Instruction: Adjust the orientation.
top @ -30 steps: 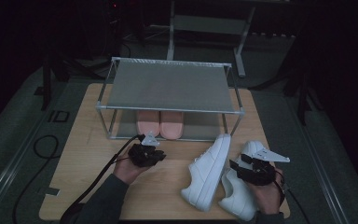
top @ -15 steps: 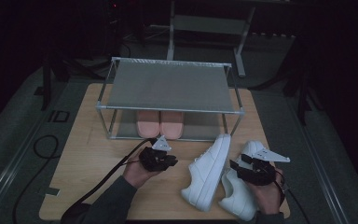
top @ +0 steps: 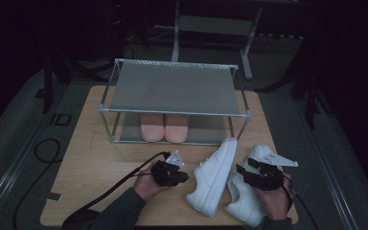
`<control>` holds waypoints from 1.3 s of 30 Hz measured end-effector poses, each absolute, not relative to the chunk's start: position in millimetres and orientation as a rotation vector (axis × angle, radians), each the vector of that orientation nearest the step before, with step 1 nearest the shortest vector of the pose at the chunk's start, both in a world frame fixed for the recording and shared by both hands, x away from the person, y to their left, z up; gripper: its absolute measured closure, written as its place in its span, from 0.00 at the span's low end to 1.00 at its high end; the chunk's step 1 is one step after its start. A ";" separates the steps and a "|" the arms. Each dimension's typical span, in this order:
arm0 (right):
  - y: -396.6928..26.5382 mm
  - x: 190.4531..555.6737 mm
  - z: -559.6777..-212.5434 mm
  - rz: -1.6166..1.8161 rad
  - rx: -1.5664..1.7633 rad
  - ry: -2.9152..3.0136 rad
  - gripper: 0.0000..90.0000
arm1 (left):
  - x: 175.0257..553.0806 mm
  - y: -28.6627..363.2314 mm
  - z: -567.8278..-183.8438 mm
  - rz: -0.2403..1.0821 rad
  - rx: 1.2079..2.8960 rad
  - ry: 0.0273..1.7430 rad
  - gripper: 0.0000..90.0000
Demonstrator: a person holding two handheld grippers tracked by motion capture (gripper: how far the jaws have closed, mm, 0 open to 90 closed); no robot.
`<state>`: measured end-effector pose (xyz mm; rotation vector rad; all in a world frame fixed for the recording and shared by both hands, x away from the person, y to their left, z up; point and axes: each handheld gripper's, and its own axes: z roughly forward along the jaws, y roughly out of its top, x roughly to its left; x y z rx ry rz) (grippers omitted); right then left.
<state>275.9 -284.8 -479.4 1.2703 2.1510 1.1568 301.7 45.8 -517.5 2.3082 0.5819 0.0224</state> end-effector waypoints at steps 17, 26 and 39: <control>-283.1 275.5 -479.1 1.159 1.256 2.145 0.47 | 305.2 27.1 -518.0 -0.026 2.279 0.548 0.99; -282.5 275.4 -478.8 1.163 1.254 2.143 0.47 | 307.5 26.8 -507.7 -0.032 2.247 0.546 0.99; -284.2 275.1 -477.8 1.188 1.288 2.090 0.39 | 307.8 20.7 -494.6 -0.004 2.242 0.540 0.99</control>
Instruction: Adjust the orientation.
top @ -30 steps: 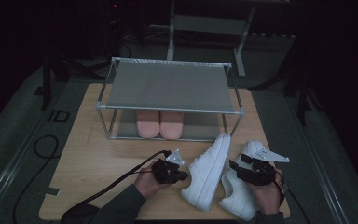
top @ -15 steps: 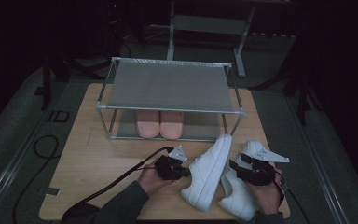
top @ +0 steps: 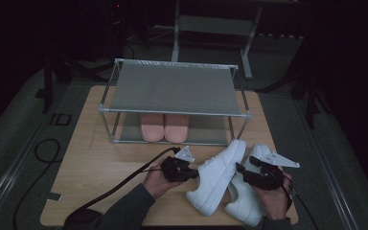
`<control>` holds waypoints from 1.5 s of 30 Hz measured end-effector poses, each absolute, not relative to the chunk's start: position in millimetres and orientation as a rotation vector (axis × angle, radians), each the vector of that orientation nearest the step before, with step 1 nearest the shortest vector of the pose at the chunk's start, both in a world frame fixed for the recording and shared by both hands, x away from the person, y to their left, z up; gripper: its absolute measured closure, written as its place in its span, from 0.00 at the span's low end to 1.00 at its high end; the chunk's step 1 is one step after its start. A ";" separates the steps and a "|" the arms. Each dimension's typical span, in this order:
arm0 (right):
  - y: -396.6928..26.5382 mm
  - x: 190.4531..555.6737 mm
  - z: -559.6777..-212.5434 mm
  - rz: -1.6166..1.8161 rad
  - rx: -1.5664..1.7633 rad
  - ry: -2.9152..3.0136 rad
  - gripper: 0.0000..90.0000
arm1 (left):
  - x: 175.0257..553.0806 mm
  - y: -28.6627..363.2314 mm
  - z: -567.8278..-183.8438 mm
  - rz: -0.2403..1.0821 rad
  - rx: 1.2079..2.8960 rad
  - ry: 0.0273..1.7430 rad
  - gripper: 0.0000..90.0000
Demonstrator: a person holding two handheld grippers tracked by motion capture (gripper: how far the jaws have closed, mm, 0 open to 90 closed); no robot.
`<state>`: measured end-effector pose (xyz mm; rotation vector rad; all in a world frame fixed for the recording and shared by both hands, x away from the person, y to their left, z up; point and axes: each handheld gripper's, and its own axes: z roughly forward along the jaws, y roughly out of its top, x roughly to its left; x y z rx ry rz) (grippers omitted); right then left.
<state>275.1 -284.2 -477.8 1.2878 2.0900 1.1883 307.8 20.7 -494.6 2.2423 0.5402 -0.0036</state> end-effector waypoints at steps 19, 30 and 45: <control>-287.2 275.2 -477.3 1.189 1.333 2.037 0.32 | 300.7 8.6 -473.7 -0.004 2.234 0.478 0.99; -287.0 275.5 -477.3 1.184 1.334 2.043 0.32 | 309.9 13.6 -475.4 -0.121 2.243 0.464 0.81; -284.6 276.0 -477.0 1.183 1.327 2.049 0.34 | 309.8 15.9 -476.4 -0.193 2.232 0.428 0.64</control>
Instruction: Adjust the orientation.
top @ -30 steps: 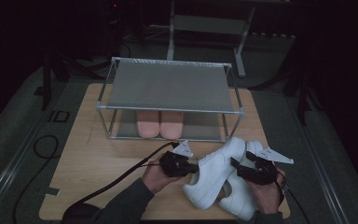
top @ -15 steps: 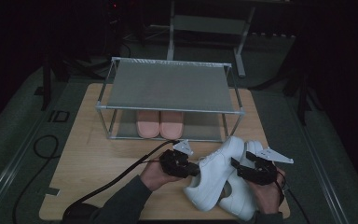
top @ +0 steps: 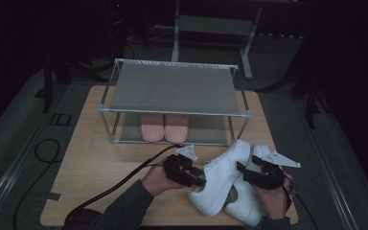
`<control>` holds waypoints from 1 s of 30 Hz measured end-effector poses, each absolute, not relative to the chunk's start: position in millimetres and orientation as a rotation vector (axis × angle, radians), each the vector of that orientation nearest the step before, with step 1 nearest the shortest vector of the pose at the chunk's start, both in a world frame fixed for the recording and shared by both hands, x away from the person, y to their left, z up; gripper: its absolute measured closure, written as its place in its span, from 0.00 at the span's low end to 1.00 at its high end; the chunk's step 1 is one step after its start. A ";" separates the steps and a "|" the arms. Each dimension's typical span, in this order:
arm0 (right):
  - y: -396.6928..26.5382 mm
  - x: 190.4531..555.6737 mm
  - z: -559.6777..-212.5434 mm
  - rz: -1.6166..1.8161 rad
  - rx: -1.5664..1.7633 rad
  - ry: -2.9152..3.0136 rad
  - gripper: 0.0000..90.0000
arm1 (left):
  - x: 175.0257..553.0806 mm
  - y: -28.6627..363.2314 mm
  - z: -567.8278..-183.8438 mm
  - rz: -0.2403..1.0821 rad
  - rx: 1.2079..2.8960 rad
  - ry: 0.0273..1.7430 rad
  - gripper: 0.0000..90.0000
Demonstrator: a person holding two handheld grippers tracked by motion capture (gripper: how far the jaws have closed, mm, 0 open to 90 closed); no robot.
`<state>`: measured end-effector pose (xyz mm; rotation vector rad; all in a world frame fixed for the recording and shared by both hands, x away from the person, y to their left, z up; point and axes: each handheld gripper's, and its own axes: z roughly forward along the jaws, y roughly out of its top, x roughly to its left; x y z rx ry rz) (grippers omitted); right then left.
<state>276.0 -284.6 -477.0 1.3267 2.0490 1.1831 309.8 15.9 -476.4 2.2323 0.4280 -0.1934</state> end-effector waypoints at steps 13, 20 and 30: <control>-285.0 275.7 -477.0 1.180 1.319 2.051 0.35 | 322.5 14.9 -480.0 -0.305 2.106 0.538 0.57; -285.5 274.8 -476.9 1.174 1.316 2.043 0.34 | 324.9 12.1 -480.0 -0.334 2.087 0.554 0.62; -286.9 272.7 -475.6 1.190 1.315 2.003 0.34 | 324.8 11.4 -474.6 -0.321 2.073 0.566 0.84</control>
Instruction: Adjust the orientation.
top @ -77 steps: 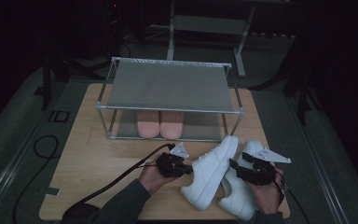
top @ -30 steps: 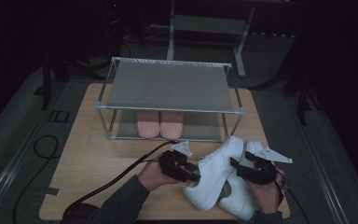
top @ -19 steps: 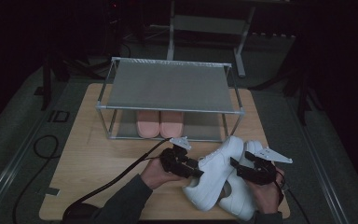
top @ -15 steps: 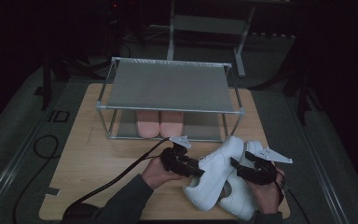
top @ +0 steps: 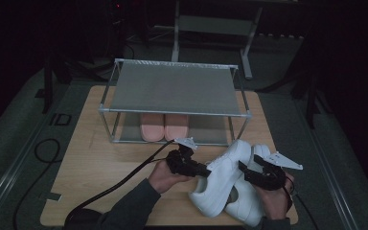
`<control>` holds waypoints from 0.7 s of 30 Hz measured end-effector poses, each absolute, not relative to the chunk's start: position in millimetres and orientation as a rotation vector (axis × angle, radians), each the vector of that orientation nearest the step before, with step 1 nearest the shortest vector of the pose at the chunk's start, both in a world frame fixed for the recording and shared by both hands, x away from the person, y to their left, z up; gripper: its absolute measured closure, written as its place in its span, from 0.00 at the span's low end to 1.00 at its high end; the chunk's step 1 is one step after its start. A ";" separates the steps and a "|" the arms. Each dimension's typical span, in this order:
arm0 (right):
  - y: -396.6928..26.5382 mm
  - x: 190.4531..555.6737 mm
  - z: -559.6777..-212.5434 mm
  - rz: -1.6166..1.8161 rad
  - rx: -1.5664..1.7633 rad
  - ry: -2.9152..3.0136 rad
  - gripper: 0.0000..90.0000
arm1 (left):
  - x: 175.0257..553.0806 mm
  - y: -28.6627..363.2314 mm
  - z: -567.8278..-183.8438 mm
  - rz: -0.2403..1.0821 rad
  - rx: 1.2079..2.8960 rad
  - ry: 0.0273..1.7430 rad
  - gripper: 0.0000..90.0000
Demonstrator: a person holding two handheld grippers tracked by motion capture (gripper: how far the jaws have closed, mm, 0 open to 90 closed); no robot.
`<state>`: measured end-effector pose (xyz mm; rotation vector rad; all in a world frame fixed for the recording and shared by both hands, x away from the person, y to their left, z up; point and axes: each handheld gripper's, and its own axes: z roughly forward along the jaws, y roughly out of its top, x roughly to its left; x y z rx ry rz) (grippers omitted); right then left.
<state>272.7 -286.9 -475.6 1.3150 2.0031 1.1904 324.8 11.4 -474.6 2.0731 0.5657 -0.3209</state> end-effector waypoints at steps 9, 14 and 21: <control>-286.7 272.2 -475.2 1.206 1.316 1.994 0.33 | 326.1 14.8 -470.5 -0.350 2.073 0.540 0.94; -288.1 272.5 -475.7 1.208 1.325 1.989 0.33 | 327.7 19.5 -466.1 -0.341 2.080 0.529 0.96; -288.1 273.2 -476.1 1.206 1.328 1.996 0.33 | 328.3 28.1 -459.4 -0.289 2.136 0.516 0.96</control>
